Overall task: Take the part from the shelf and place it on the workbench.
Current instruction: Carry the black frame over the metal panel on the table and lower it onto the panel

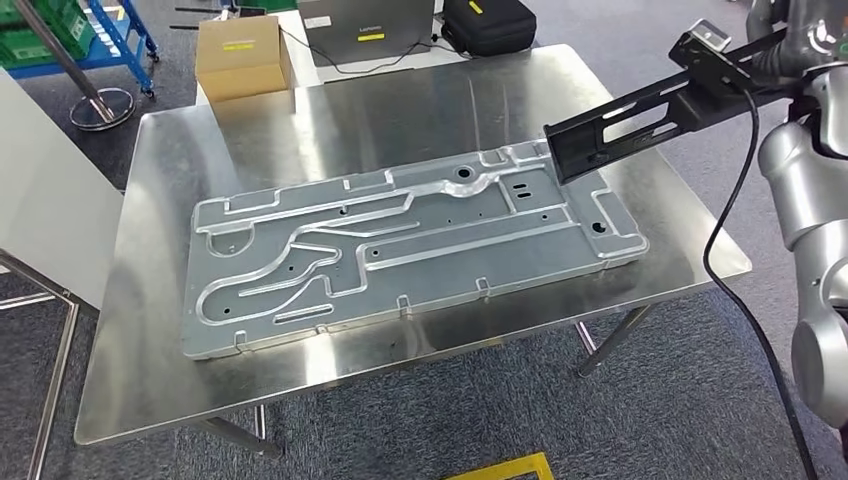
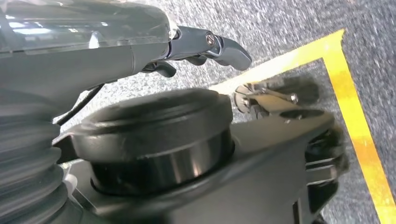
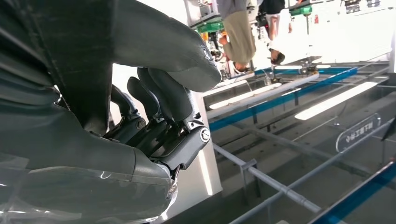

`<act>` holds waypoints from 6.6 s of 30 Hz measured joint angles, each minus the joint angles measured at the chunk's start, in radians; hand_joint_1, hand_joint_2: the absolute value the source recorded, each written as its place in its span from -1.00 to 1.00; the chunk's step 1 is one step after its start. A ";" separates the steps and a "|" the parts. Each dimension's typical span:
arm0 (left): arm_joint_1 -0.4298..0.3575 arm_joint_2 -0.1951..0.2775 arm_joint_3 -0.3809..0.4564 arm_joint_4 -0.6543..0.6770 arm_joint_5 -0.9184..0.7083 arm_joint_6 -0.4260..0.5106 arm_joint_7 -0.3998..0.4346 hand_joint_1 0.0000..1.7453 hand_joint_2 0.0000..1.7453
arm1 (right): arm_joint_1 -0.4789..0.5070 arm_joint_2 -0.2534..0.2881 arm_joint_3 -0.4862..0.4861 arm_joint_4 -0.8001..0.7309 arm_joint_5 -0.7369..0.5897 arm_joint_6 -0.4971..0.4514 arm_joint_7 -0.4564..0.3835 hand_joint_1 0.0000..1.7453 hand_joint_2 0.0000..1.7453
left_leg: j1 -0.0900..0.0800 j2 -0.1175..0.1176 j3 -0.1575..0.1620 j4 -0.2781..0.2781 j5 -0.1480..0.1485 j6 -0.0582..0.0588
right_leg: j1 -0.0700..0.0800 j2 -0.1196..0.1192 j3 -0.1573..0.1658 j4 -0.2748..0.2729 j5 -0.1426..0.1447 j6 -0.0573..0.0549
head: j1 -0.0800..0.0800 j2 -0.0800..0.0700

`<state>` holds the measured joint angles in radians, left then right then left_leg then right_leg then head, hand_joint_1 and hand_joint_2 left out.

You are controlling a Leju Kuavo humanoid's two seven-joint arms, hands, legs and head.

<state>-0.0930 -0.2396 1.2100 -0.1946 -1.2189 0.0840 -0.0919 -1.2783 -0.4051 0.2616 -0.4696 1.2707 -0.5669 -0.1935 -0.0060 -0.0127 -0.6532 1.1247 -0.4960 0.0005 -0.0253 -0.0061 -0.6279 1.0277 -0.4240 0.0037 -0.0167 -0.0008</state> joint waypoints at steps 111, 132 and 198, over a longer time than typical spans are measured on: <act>-0.009 -0.008 0.012 0.000 0.025 0.108 0.039 -1.00 -1.00 | 0.599 0.296 -0.492 -0.029 -0.454 0.149 -0.229 -1.00 -1.00 | 0.016 0.017 0.100 -0.123 0.045 0.030 | 0.002 0.009 -0.111 0.264 -0.121 0.043 | 0.001 0.000; -0.003 -0.013 0.017 0.001 0.022 0.107 0.024 -1.00 -1.00 | 0.479 0.229 -0.272 -0.027 -0.061 0.284 0.022 -1.00 -1.00 | 0.033 0.016 0.109 -0.100 0.013 -0.027 | -0.007 -0.005 0.012 -0.009 0.015 0.028 | -0.004 0.000; -0.004 -0.016 0.017 0.003 0.000 0.055 -0.006 -1.00 -1.00 | -0.037 -0.112 0.130 0.007 -0.143 0.453 -0.063 -1.00 -1.00 | 0.007 0.010 0.051 -0.113 0.072 0.036 | -0.003 0.017 -0.017 0.040 -0.028 0.039 | 0.003 0.000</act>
<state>-0.0972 -0.2559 1.2272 -0.1911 -1.2187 0.1391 -0.0976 -1.3157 -0.5171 0.3917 -0.4623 1.1279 -0.1143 -0.2564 0.0012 -0.0030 -0.6020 1.0113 -0.4238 0.0364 -0.0285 0.0114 -0.6448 1.0673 -0.4523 0.0423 -0.0139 -0.0009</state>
